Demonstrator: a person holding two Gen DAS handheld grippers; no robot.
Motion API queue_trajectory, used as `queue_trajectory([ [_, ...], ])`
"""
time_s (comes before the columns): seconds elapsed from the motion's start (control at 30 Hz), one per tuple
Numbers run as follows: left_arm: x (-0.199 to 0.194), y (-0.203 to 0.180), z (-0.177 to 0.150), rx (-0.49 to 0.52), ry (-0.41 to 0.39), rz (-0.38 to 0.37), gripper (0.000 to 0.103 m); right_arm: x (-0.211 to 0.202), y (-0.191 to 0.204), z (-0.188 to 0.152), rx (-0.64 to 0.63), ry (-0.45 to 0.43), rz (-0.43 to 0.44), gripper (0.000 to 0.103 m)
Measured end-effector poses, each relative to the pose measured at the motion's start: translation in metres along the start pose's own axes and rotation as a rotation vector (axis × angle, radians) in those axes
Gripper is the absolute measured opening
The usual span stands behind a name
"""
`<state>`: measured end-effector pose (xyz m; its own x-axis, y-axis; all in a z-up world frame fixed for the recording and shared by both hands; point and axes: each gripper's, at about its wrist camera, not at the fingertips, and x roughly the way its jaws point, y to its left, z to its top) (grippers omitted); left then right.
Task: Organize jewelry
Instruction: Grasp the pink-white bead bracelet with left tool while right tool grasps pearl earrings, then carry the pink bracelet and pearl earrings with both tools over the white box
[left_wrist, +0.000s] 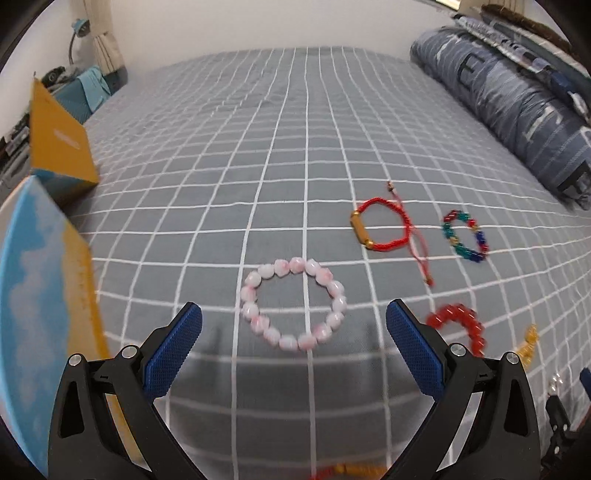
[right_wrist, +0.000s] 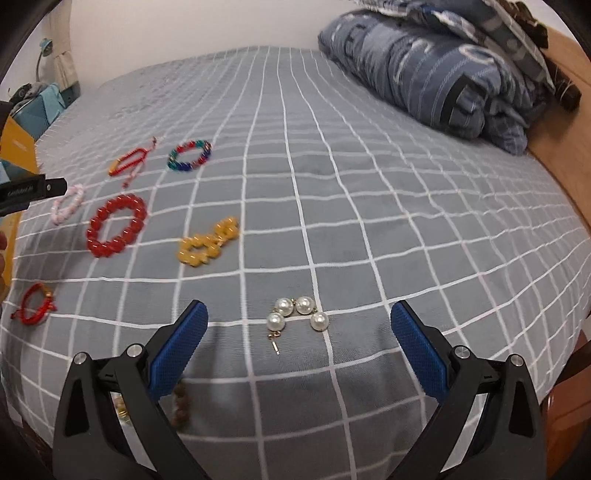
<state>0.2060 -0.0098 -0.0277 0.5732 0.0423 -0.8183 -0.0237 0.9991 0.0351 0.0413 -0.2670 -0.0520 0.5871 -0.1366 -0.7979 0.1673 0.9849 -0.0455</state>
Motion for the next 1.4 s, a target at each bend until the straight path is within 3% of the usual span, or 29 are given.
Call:
queue_trajectory([
  [0.1, 0.020, 0.006, 0.008, -0.024, 0.027, 0.013, 0.097, 0.013, -0.004, -0.001, 0.024, 0.025, 0.018, 0.091],
  [0.27, 0.047, 0.010, 0.014, -0.053, 0.102, -0.033, 0.097, 0.023, -0.006, -0.003, 0.039, 0.035, 0.039, 0.086],
  [0.67, 0.061, 0.005, 0.017, -0.004, 0.087, 0.004, 0.095, 0.023, 0.002, -0.005, 0.008, 0.025, 0.055, 0.067],
  [0.8, 0.055, 0.005, 0.014, -0.002, 0.081, -0.013, 0.076, 0.021, 0.007, -0.005, -0.014, 0.020, 0.058, 0.058],
  [0.97, 0.048, 0.005, 0.010, -0.003, 0.076, -0.025, 0.051, 0.019, 0.013, -0.006, -0.034, 0.011, 0.067, 0.040],
  [1.0, 0.047, 0.005, 0.009, -0.003, 0.075, -0.031, 0.040, 0.019, 0.013, -0.006, -0.038, 0.009, 0.067, 0.037],
  [1.03, 0.045, 0.005, 0.009, -0.003, 0.073, -0.033, 0.022, 0.019, 0.014, -0.006, -0.042, 0.003, 0.063, 0.030],
  [1.07, 0.044, 0.005, 0.009, 0.000, 0.071, -0.029, 0.020, 0.018, 0.015, -0.006, -0.047, -0.002, 0.058, 0.024],
  [1.4, 0.032, 0.007, 0.005, -0.019, 0.044, -0.061, 0.019, 0.013, 0.016, -0.004, -0.039, -0.023, 0.052, 0.024],
])
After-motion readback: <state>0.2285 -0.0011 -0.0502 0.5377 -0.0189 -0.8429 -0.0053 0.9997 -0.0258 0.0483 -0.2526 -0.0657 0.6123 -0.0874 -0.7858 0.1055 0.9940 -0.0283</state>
